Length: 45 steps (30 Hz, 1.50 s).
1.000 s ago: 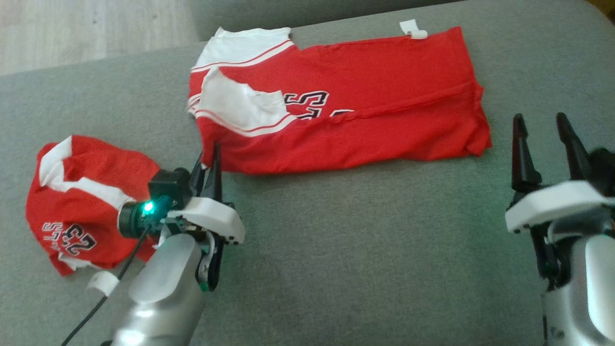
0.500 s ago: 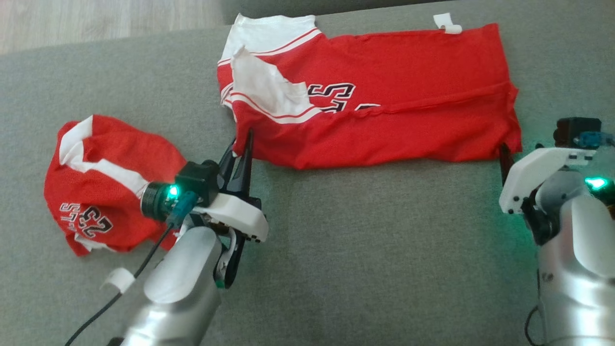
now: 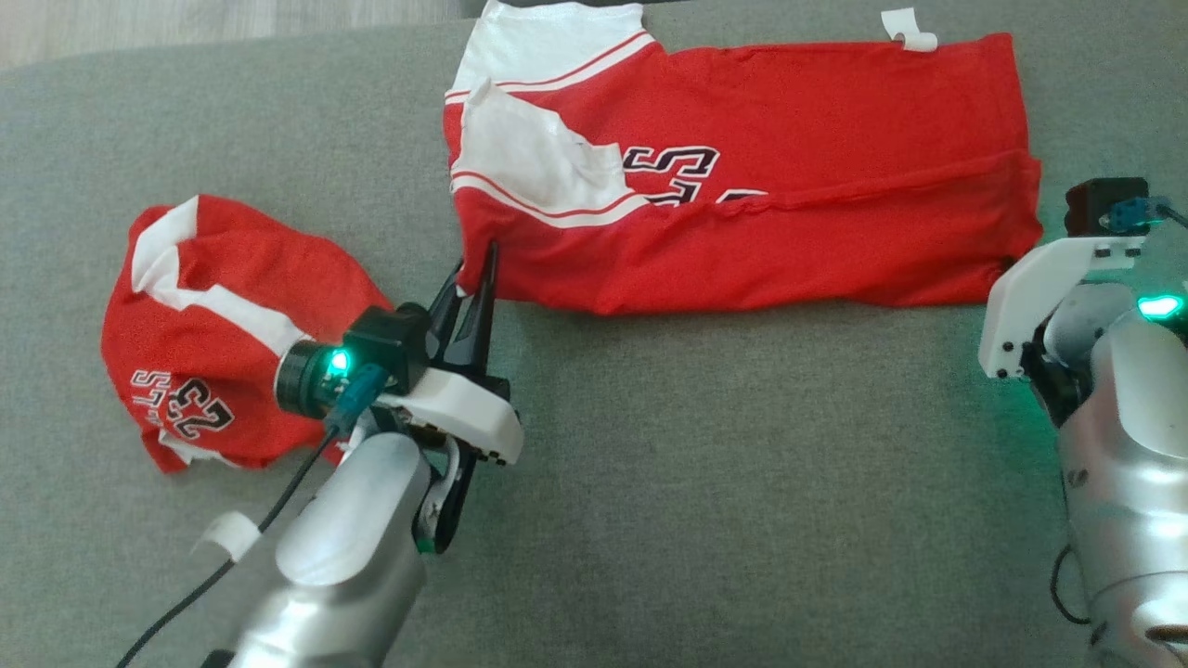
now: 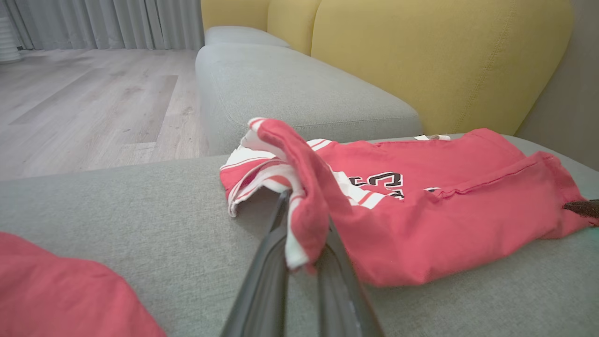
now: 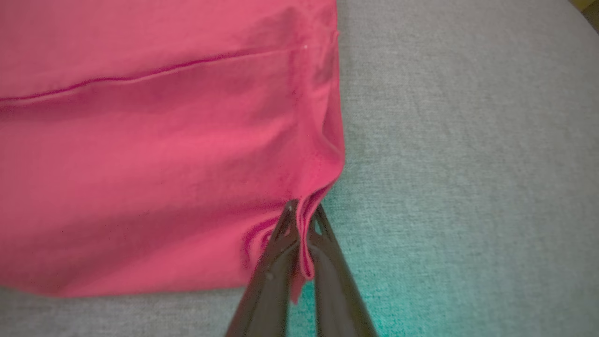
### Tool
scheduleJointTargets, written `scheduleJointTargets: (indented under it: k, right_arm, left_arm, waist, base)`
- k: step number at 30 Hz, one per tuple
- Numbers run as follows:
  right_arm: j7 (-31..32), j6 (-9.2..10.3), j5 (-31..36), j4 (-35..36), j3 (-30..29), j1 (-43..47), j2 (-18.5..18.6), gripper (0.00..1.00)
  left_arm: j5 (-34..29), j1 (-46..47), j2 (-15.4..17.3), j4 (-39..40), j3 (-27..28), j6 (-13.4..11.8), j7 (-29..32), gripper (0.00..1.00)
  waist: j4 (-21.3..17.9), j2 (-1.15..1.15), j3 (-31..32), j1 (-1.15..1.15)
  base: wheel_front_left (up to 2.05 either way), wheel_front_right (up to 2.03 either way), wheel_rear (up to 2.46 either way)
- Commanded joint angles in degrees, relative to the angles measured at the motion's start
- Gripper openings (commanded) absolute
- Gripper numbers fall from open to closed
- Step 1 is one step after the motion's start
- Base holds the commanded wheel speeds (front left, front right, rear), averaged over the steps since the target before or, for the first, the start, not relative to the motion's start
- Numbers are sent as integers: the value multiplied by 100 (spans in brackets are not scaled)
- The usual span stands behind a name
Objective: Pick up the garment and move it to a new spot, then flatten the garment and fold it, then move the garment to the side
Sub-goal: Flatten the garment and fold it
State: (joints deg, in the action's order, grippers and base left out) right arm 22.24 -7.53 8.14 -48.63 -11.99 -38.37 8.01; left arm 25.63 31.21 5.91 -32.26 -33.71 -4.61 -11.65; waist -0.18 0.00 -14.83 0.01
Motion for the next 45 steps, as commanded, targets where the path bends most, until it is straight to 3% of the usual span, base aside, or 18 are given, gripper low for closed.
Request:
scheduleJointTargets:
  k: [1, 7, 14, 19, 26, 37, 44, 45]
  right_arm:
    - [18, 4, 16, -11, 137, -30, 112, 0]
    - [18, 4, -258, -288, 494, -134, 468, 0]
    - [168, 4, -1039, -355, 1280, 52, 845, 0]
    - [543, 4, -1980, 3, 1986, 545, 1123, 0]
    - [1155, 4, -2971, 710, 2501, 1275, 1669, 0]
    - [1739, 4, -3674, 1833, 2442, 2350, 2114, 0]
    - [1636, 4, -3526, 2299, 1821, 2837, 1887, 0]
    - [1521, 4, -3456, 2357, 1681, 2854, 1815, 6]
  left_arm:
    - [-44, 89, 149, 168, 143, -29, -11, 0]
    - [-21, -10, 294, 35, 142, -80, 99, 0]
    - [-6, -231, 488, -77, 54, -83, 341, 0]
    - [48, -599, 654, -79, -62, -65, 626, 0]
    - [95, -1080, 818, 117, -276, -36, 1058, 0]
    - [160, -1728, 1098, 782, -543, -64, 1650, 0]
    - [208, -1914, 1128, 1064, -611, -161, 1813, 0]
    - [214, -1917, 1124, 1077, -614, -174, 1826, 0]
  waist:
    - [1, 0, 36, -1]
    - [-25, 0, 289, -1]
    - [-50, 0, 704, -1]
    - [-87, 0, 1165, -1]
    - [-68, 0, 1580, -1]
    - [-49, 0, 1776, -1]
    - [-93, 0, 1713, -1]
    - [-101, 0, 1700, -1]
  base:
    - [0, 0, 0]
    - [0, 0, 0]
    - [0, 0, 0]
    - [0, 0, 0]
    - [0, 0, 0]
    - [0, 0, 0]
    - [0, 0, 0]
    - [0, 0, 0]
